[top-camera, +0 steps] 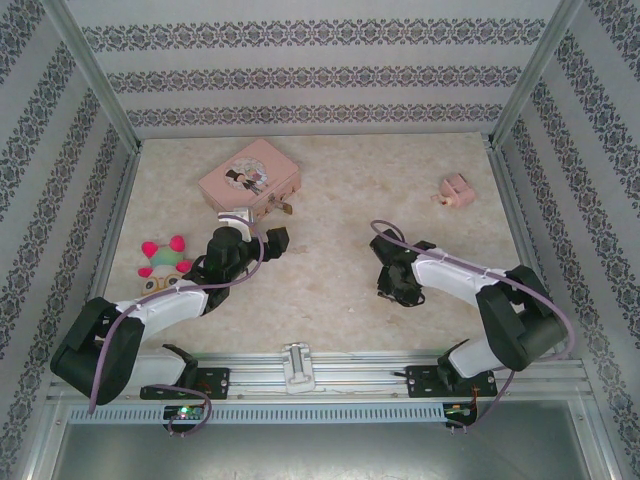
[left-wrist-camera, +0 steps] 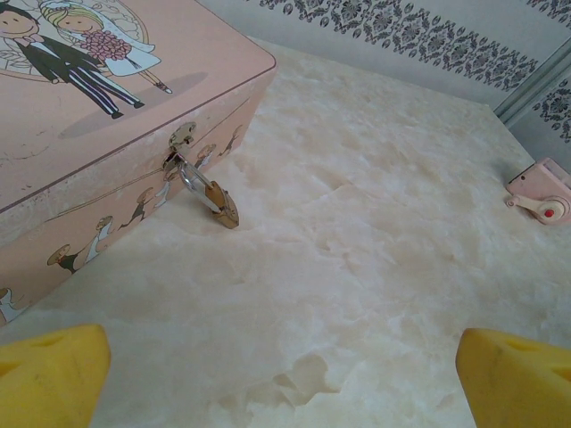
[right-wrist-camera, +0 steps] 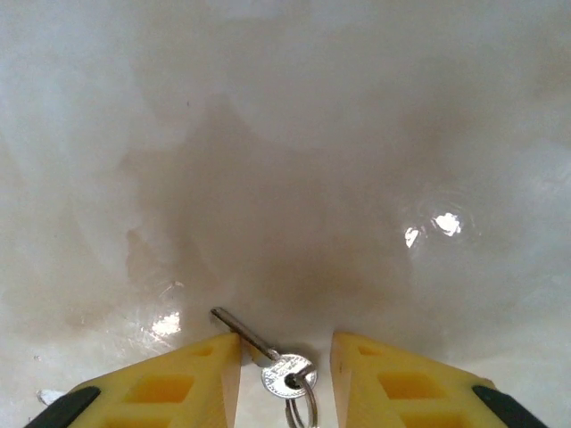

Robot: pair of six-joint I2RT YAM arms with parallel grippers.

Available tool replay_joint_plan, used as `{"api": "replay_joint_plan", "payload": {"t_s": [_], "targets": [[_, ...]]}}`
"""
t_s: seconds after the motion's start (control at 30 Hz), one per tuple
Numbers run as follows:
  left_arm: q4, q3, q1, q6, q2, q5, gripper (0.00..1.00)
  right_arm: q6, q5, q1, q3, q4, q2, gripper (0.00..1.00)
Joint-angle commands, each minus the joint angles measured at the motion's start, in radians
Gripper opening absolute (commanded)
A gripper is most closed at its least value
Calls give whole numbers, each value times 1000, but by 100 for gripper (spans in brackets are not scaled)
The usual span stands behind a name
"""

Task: Unlock the padlock with the key

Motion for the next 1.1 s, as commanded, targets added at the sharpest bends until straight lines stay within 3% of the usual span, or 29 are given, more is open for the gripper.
{"api": "replay_joint_plan", "payload": {"t_s": [0.0,0.7,0.93,1.07], "targets": [[47,4,-16,-8,-1,-12,99,19,-16,15,-23,-32,-37,33],[30,5,-16,-19,-17,-21,99,36,-11,18,-90,36,-105,23],[16,12,-15,-54,-15,-63,99,-24,-23,17,-77,87,-76,2],[-17,34,-15,-65,-31,-90,99,-105,-17,33,-35,98,-97,0]]}}
